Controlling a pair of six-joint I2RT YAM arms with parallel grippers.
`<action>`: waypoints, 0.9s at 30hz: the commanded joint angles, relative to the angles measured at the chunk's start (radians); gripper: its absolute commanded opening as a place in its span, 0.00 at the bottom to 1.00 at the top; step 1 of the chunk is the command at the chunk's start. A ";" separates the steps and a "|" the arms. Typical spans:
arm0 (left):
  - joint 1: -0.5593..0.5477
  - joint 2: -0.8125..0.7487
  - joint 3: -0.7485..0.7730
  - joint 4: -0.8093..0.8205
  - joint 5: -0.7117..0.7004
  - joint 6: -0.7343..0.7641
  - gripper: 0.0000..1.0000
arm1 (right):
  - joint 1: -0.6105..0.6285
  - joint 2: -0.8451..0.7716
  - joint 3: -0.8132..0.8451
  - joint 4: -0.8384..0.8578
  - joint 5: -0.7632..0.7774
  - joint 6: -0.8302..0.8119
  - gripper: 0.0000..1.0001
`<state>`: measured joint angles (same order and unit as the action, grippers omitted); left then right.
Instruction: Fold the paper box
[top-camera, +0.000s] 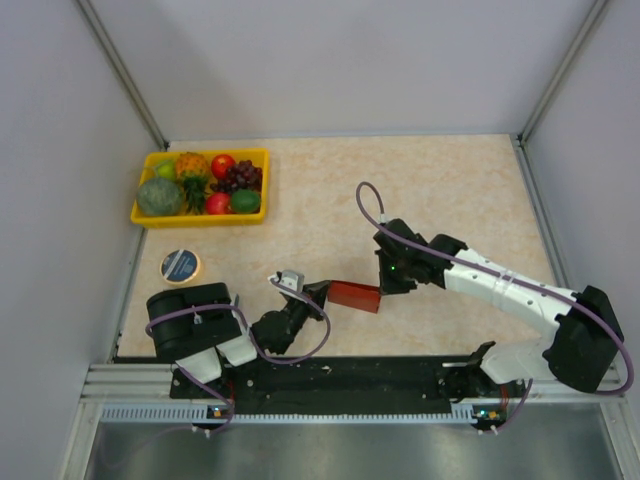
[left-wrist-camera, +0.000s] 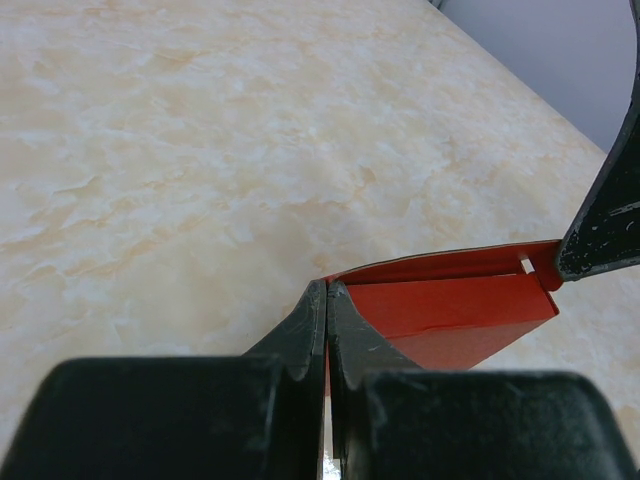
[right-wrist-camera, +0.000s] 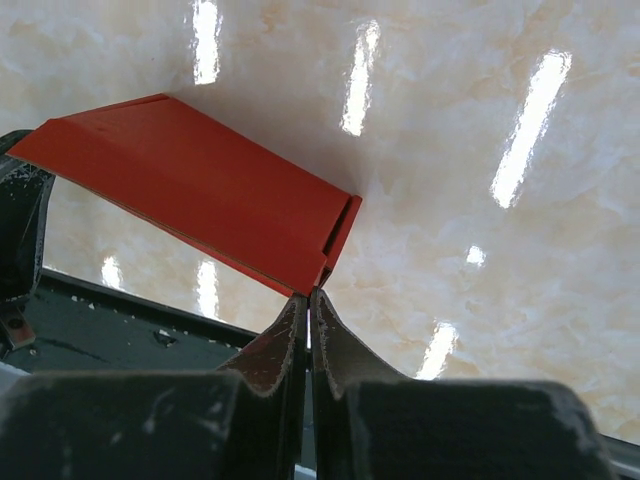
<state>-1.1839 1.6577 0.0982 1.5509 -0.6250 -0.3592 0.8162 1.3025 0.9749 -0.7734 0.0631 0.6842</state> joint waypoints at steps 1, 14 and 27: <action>-0.020 0.050 -0.204 0.118 0.048 0.008 0.00 | 0.012 -0.008 -0.008 0.003 0.072 -0.006 0.00; -0.019 0.051 -0.201 0.118 0.044 0.006 0.00 | 0.060 -0.035 -0.073 0.029 0.119 0.124 0.00; -0.019 0.051 -0.204 0.117 0.010 -0.015 0.00 | 0.212 -0.043 -0.145 0.023 0.323 0.233 0.00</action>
<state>-1.1873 1.6581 0.0982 1.5509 -0.6327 -0.3607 0.9718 1.2465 0.8909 -0.7124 0.2916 0.8421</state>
